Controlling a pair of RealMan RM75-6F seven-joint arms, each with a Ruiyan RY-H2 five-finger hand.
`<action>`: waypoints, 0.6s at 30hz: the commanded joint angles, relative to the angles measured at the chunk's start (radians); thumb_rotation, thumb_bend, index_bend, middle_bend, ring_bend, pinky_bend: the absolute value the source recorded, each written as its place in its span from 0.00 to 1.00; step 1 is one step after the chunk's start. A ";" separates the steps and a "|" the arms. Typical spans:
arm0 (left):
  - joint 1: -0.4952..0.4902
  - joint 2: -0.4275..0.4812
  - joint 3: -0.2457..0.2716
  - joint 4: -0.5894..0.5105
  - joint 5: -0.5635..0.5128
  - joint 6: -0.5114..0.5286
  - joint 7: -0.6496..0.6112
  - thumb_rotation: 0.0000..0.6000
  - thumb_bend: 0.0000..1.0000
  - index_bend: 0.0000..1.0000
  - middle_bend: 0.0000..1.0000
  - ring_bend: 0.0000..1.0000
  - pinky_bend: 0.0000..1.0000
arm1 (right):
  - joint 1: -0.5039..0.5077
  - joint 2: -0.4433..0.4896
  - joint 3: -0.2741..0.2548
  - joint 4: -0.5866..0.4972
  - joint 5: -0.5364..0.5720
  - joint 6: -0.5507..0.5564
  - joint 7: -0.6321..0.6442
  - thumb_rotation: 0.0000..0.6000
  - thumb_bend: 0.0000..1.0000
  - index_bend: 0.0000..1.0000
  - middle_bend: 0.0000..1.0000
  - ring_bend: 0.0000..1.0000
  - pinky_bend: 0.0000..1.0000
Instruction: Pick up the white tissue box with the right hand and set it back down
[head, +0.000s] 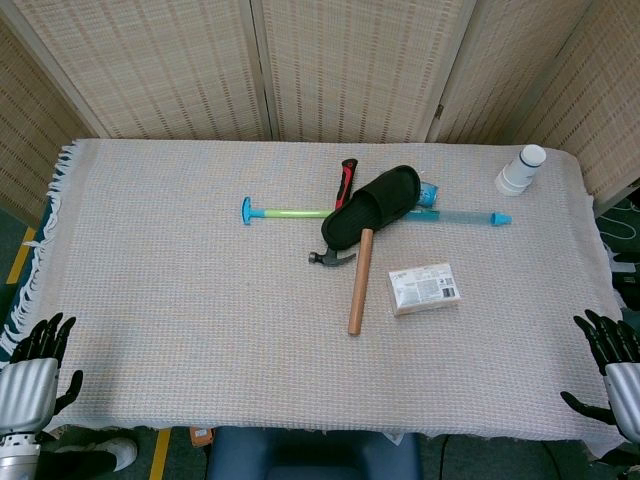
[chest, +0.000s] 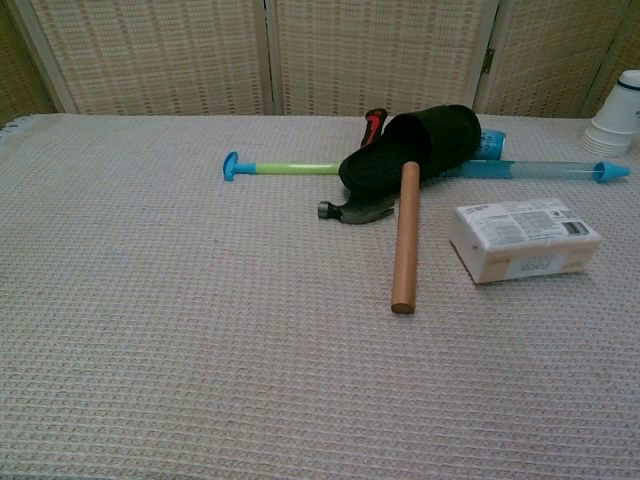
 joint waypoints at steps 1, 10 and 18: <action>0.000 0.000 0.000 0.000 0.000 -0.001 0.000 1.00 0.40 0.07 0.00 0.00 0.17 | 0.001 0.001 -0.001 -0.002 0.005 -0.006 -0.001 1.00 0.07 0.00 0.00 0.00 0.00; 0.003 0.003 0.007 -0.013 0.016 0.003 -0.006 1.00 0.40 0.07 0.00 0.00 0.17 | 0.052 -0.013 0.016 -0.021 0.029 -0.092 -0.069 1.00 0.07 0.00 0.00 0.00 0.00; 0.006 0.017 0.019 -0.019 0.039 0.000 -0.031 1.00 0.40 0.07 0.00 0.00 0.17 | 0.314 -0.007 0.127 -0.191 0.148 -0.442 -0.314 1.00 0.07 0.00 0.00 0.00 0.00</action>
